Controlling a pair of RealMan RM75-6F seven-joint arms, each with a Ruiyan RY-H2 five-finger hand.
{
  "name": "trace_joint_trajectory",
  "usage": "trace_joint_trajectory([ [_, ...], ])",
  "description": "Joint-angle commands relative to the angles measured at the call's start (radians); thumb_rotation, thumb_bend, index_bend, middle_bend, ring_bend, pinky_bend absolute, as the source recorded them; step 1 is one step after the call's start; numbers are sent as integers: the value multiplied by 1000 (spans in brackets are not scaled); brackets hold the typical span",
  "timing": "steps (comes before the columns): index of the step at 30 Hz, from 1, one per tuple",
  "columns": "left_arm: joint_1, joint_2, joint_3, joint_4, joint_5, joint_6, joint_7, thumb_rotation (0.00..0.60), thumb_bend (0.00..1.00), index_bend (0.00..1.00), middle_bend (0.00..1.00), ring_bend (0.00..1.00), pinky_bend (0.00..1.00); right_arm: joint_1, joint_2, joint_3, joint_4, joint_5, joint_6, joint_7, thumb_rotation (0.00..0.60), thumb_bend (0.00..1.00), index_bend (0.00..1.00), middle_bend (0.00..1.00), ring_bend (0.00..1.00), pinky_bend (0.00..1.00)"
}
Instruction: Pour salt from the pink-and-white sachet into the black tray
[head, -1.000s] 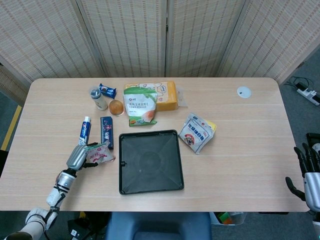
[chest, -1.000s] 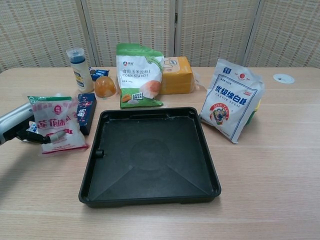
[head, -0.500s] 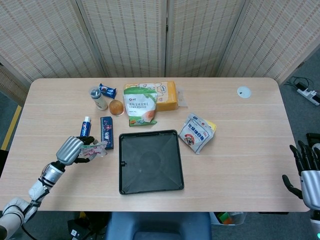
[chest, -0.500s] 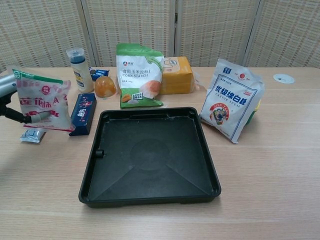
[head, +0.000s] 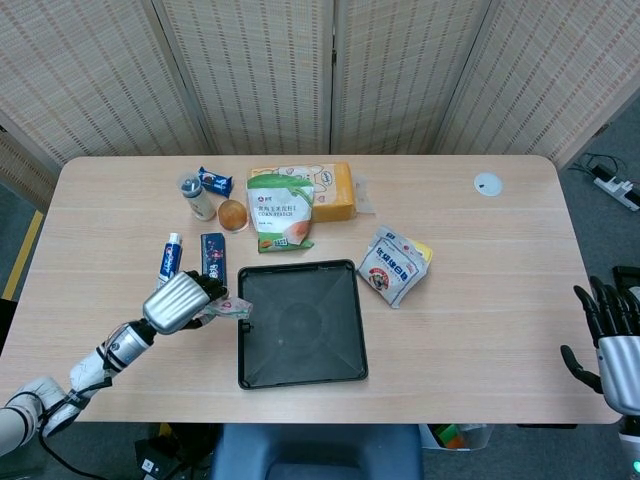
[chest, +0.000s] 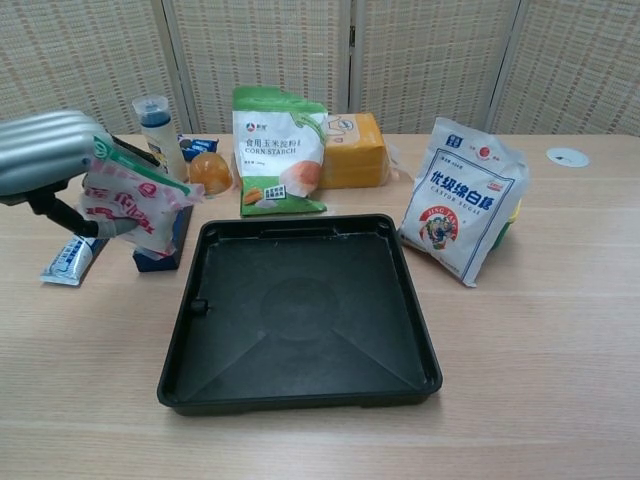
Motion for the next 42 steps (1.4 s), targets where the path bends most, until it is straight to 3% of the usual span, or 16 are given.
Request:
trace_joint_trajectory([
  [1,-66,55,-10,-142,5,-144,205,600,558,567,722,712,678,-3,-2,1,9,4,4,11,600,344,37,7,41,0],
  [10,-98,76,-55,-265,-101,-324,537,600,558,545,722,714,678,-3,-4,2,27,8,7,29,600,343,37,7,41,0],
  [17,-94,65,-88,-340,-207,-394,772,600,562,532,722,715,679,0,-10,3,38,17,-3,42,600,345,37,7,42,0],
  [33,-75,-7,-115,-425,-428,-375,1255,600,561,525,722,707,679,2,-12,4,52,28,-10,57,600,345,37,7,43,0],
  [42,-85,-41,-110,-468,-529,-336,1421,600,561,522,722,706,682,1,-13,3,64,31,-9,72,600,344,37,7,44,0],
])
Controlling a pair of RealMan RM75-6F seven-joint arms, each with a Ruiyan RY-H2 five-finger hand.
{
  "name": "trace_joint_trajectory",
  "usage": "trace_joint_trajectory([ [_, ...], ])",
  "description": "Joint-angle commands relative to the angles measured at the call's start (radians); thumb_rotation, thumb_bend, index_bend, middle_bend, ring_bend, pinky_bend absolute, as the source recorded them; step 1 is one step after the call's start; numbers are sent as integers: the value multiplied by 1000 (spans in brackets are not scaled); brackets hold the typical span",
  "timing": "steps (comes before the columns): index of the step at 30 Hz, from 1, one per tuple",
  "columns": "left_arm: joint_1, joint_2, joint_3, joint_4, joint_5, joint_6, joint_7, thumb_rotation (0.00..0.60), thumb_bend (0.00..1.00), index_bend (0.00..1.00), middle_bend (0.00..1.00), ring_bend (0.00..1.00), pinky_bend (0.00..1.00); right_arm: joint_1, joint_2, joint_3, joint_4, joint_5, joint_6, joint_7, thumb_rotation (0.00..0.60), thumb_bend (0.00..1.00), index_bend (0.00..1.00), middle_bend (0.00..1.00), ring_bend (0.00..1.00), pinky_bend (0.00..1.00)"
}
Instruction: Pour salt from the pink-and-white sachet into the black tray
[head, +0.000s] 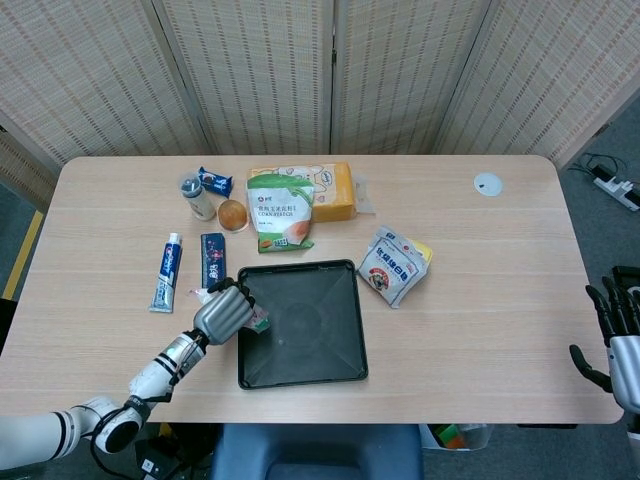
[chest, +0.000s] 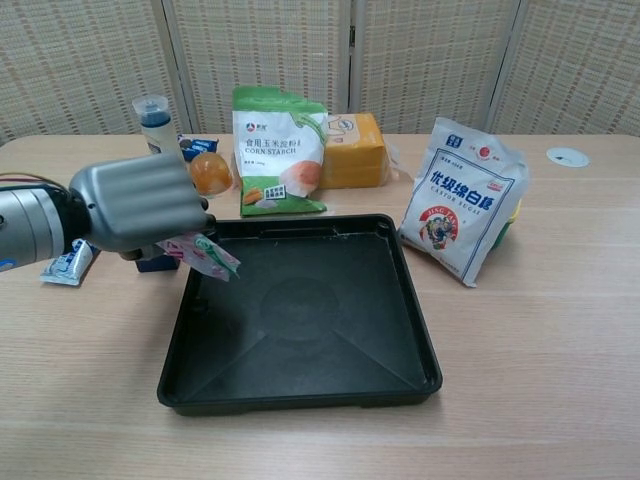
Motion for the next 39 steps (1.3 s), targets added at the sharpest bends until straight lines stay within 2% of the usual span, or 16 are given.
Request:
trace_joint_trajectory([
  [1,-6,-19,4,-17,-41,24,56,600,561,521,722,706,683,-1,0,0,3,0,1,2,600,344,37,7,44,0],
  [12,-27,-54,22,-51,-200,99,255,600,561,524,722,716,692,-4,-2,-1,12,3,4,13,600,344,37,7,44,0],
  [18,-44,-55,34,-72,-226,103,241,600,561,524,722,716,692,-6,-3,0,17,7,5,17,600,345,37,7,44,0],
  [24,-50,-45,39,-51,-145,68,38,600,556,522,722,712,692,-6,-3,0,17,12,2,18,600,344,37,7,43,0],
  [32,-25,-59,38,68,62,95,-387,600,553,518,722,702,699,-9,3,3,4,19,3,7,600,345,37,7,43,0],
  [39,15,-67,38,142,165,153,-751,600,552,518,722,691,710,-9,6,4,-8,23,1,-4,600,344,37,7,44,0],
])
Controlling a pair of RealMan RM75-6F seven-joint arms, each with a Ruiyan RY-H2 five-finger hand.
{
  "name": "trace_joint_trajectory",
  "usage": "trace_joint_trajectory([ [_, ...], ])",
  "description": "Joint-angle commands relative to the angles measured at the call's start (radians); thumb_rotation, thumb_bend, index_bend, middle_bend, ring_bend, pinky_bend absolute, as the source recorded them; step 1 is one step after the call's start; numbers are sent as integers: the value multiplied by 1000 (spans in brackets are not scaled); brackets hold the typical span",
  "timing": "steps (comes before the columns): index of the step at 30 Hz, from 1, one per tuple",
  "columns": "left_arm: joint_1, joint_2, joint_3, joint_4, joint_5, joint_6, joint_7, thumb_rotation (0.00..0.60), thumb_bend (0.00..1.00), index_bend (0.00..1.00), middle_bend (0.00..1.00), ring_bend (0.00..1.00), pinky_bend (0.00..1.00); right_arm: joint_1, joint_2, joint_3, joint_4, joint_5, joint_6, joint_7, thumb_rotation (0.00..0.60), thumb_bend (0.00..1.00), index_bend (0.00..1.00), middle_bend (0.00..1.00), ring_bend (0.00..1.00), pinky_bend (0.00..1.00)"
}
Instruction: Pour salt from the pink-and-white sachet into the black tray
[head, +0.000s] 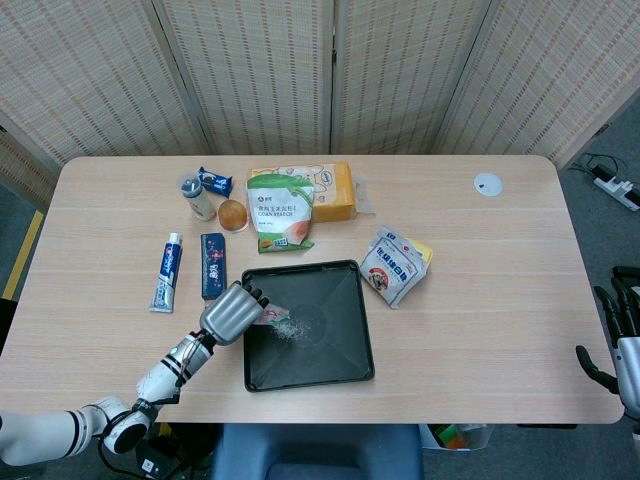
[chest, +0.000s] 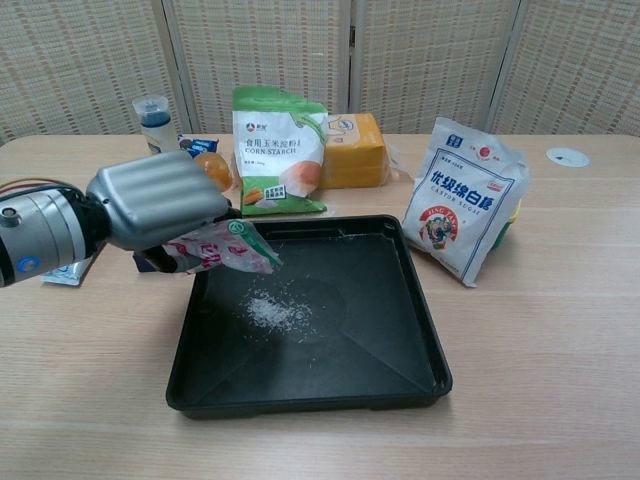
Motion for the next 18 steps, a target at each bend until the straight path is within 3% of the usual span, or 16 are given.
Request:
trace_joint_trajectory([
  [1,40,-11,-1,81,110,58,-284,600,552,518,722,688,710,1,0,0,-2,1,-2,-3,600,344,37,7,44,0],
  [4,60,-16,-7,113,135,89,-451,600,553,518,722,682,713,2,2,2,-6,5,-5,-7,600,344,37,7,44,0],
  [18,125,-79,-9,318,258,270,-873,600,553,515,722,675,716,4,7,5,-23,6,-4,-24,600,345,37,7,42,0],
])
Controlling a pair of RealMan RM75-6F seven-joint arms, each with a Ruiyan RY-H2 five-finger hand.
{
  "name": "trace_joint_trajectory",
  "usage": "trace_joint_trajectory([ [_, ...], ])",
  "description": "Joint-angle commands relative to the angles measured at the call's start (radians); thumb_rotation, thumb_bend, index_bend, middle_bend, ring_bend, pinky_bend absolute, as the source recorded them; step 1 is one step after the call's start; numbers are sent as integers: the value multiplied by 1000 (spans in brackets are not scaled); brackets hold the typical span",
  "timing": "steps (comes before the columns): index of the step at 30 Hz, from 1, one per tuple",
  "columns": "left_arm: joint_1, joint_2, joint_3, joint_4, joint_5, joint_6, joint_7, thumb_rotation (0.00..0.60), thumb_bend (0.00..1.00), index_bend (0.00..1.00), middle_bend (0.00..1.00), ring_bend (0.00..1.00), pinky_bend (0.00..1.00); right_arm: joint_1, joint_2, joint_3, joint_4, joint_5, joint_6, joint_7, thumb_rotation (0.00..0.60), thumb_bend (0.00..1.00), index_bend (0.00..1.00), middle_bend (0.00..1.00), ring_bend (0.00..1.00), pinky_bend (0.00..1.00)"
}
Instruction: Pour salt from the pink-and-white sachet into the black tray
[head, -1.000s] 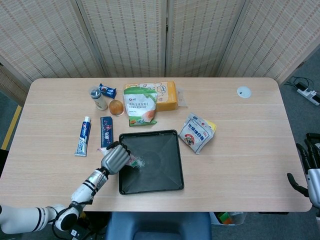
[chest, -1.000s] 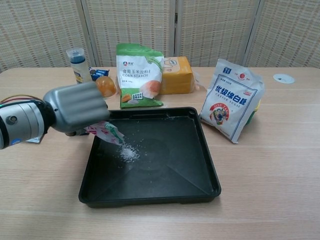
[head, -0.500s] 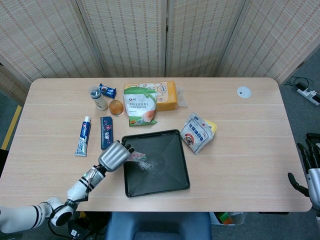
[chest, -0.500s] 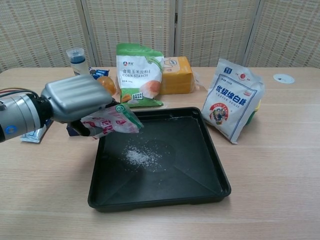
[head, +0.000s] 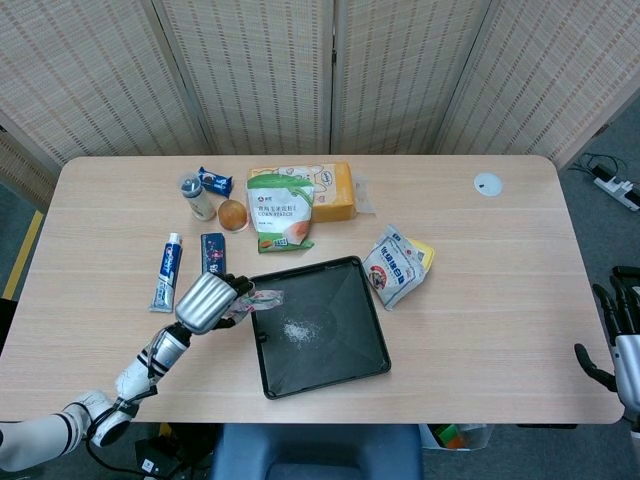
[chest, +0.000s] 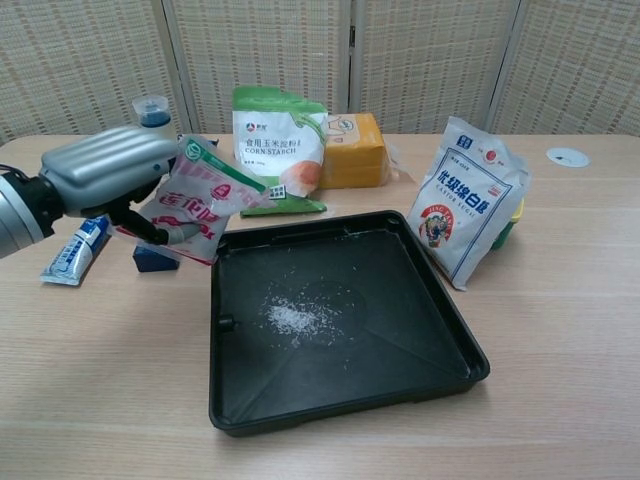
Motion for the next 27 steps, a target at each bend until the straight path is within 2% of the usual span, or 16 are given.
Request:
trace_joint_trajectory([
  [1,35,-28,-4,65,36,80,-170,600,553,515,722,675,716,0,1,0,-4,-1,0,-3,600,345,37,7,42,0],
  [9,80,-67,-2,168,74,197,-505,600,551,505,722,665,716,-1,1,-2,-15,-7,4,-14,600,344,37,7,43,0],
  [15,105,-95,17,253,79,214,-740,600,549,495,722,657,716,-3,3,-3,-27,-12,11,-27,600,344,37,7,42,0],
  [23,125,-174,48,493,113,242,-788,600,548,481,707,624,713,-1,2,-5,-37,-13,7,-39,600,344,37,7,43,0],
  [27,129,-207,75,602,139,247,-784,600,548,484,693,582,633,0,1,-5,-40,-13,4,-44,600,344,37,7,43,0],
])
